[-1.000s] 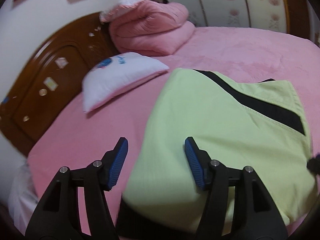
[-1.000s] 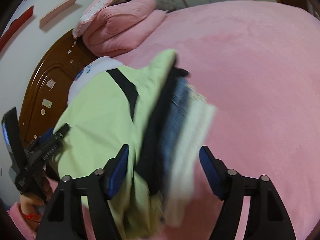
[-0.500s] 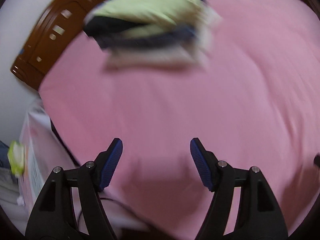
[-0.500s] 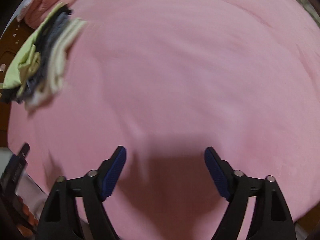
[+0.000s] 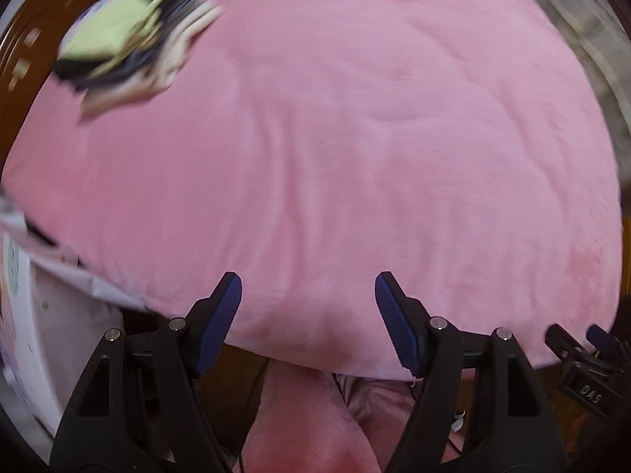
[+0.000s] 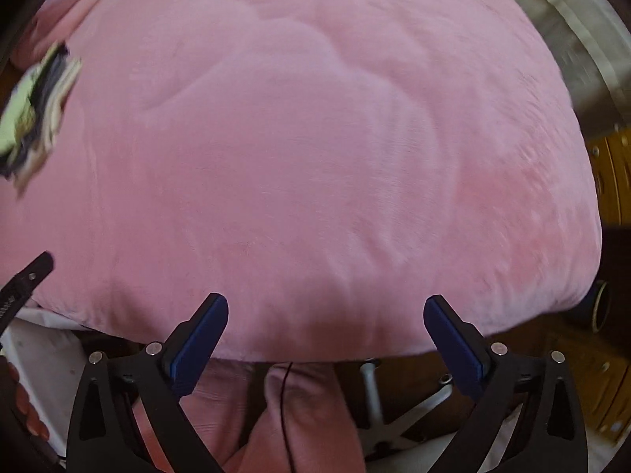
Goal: Fold large clothes
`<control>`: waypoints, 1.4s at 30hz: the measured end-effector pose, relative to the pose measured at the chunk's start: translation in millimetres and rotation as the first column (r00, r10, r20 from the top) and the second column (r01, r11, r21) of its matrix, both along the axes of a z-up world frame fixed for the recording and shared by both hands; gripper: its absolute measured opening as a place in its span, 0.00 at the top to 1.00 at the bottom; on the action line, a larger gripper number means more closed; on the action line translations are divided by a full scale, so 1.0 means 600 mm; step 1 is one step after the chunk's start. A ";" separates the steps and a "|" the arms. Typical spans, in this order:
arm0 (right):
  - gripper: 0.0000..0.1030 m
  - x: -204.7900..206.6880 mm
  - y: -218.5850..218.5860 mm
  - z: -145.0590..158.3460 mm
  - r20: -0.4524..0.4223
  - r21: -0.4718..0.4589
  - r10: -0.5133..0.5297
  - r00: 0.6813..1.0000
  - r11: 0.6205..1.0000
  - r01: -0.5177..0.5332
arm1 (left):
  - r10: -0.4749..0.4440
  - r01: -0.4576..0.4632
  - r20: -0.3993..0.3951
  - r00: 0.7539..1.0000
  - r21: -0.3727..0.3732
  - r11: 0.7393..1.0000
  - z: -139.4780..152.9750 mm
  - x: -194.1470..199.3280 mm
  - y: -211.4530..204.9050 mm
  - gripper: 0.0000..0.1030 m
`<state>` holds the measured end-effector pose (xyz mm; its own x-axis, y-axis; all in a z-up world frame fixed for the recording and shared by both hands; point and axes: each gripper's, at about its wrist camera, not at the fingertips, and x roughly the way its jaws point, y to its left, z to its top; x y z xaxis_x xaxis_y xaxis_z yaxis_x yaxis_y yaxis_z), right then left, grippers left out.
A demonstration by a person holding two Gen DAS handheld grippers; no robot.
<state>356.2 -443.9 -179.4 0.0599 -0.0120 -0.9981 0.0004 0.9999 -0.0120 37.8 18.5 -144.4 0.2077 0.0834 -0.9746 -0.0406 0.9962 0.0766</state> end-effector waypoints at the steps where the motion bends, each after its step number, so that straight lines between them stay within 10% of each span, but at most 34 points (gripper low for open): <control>1: 0.02 0.002 -0.004 0.011 0.013 0.009 -0.011 1.000 1.000 0.011 | -0.016 0.016 0.005 1.000 -0.008 1.000 0.011 0.008 -0.005 0.34; 9: 0.02 0.010 -0.005 0.167 0.018 0.225 -0.057 0.998 0.973 0.051 | -0.152 0.157 0.122 0.981 -0.038 0.987 0.176 0.032 -0.089 0.34; 18: 0.02 0.002 0.038 0.342 0.226 0.132 0.044 0.973 0.988 -0.076 | -0.115 0.118 0.228 0.967 0.002 0.993 0.275 0.025 -0.083 0.34; 28: 0.01 -0.042 0.075 0.459 0.432 0.066 0.079 0.899 0.991 -0.119 | -0.066 0.075 0.302 0.951 -0.018 0.997 0.294 -0.027 -0.045 0.21; 42: 0.00 -0.117 0.098 0.511 0.438 0.043 0.121 0.891 0.987 -0.155 | -0.002 0.022 0.298 0.955 -0.064 0.998 0.293 -0.063 -0.006 0.00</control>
<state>286.1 -384.9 127.3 0.4812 0.1017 -0.8707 -0.1498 0.9882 0.0327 -0.1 14.7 31.3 0.4894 0.0172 -0.8719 -0.0394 0.9992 -0.0024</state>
